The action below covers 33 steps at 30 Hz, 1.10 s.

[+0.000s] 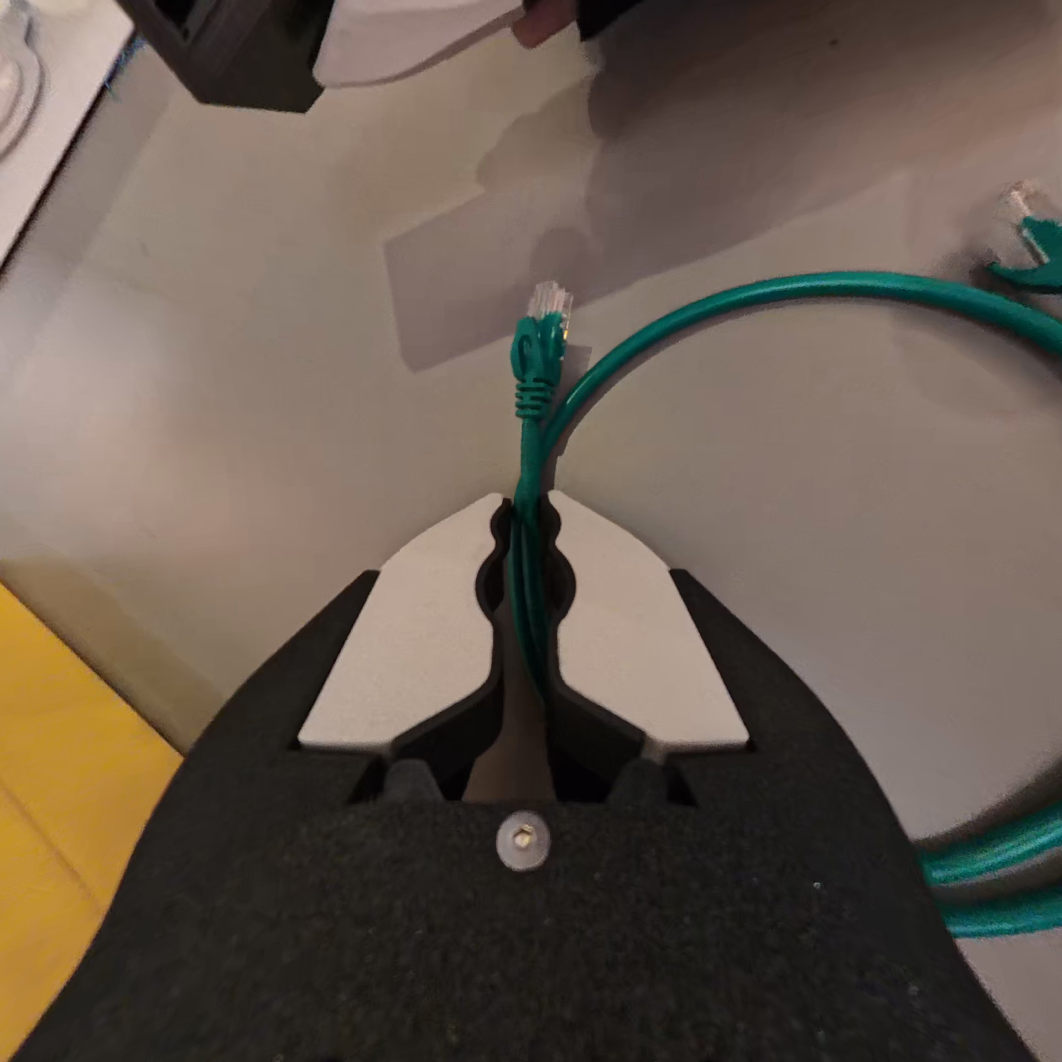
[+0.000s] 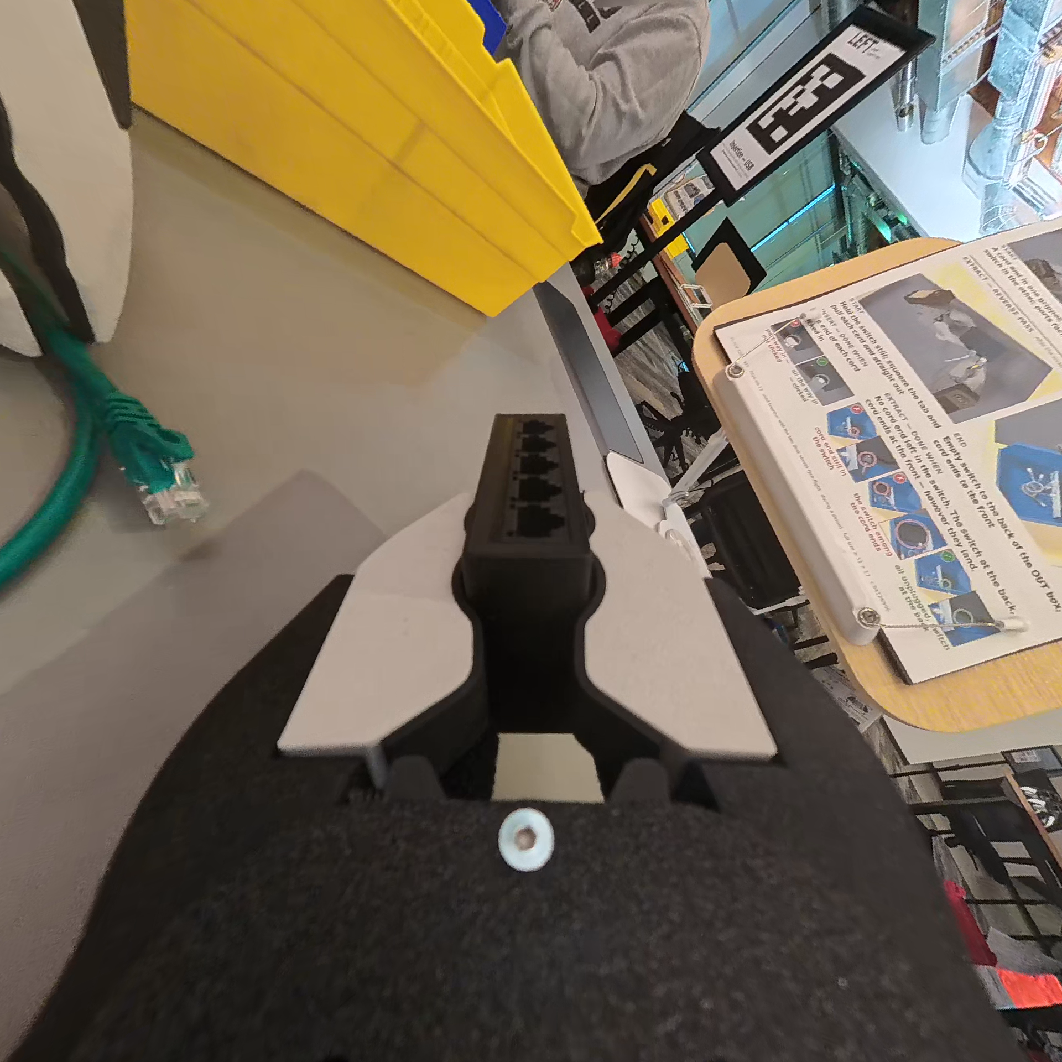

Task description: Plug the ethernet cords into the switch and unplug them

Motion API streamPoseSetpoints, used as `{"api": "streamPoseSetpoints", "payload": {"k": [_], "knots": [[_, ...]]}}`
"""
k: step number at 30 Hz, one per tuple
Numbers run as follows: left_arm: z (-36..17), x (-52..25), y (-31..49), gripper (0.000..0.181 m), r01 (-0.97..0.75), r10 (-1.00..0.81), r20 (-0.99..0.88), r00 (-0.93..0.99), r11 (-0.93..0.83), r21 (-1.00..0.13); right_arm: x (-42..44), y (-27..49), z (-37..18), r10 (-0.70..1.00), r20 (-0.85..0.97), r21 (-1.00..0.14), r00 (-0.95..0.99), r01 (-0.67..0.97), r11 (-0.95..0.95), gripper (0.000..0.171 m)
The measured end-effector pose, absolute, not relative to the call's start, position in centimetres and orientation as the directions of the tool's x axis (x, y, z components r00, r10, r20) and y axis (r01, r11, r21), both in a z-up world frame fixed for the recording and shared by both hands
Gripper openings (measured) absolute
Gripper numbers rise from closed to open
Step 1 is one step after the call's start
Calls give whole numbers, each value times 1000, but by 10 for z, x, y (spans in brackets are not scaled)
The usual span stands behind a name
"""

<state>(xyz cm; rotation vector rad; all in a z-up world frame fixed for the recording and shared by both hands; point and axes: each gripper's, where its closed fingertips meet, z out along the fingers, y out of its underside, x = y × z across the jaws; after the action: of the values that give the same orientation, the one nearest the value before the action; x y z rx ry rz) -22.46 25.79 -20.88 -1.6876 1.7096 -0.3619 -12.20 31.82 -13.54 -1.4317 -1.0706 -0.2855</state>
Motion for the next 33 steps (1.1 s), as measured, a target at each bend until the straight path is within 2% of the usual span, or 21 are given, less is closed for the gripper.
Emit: {"api": "streamPoseSetpoints", "payload": {"k": [4,8,12,16,22,26,30,33], "knots": [[-205,-224,258,8,-743,-920,-388,50,225,-631,-123,318,-137,429,732,-647,529,736,197,30],[-199,-222,259,5,-731,-905,-422,50,255,-633,-122,319,-136,430,727,-654,535,731,195,31],[-186,-221,258,5,-701,-930,-356,94,192,-687,-122,319,-136,432,723,-659,540,727,193,31],[-175,-224,258,5,-698,-965,-212,154,46,-715,-123,319,-137,432,729,-651,531,734,197,30],[-149,-236,273,5,-845,-950,-284,130,43,-532,-127,318,-139,410,773,-598,485,773,213,30],[-134,-233,279,5,-898,-970,-219,102,4,-440,-128,317,-139,388,797,-568,463,793,219,30],[-130,-232,292,5,-947,-968,-230,103,-25,-319,-126,319,-139,349,830,-522,435,827,210,30],[-130,-227,298,5,-959,-969,-225,103,-36,-281,-127,318,-138,327,851,-491,412,845,213,30]]}}
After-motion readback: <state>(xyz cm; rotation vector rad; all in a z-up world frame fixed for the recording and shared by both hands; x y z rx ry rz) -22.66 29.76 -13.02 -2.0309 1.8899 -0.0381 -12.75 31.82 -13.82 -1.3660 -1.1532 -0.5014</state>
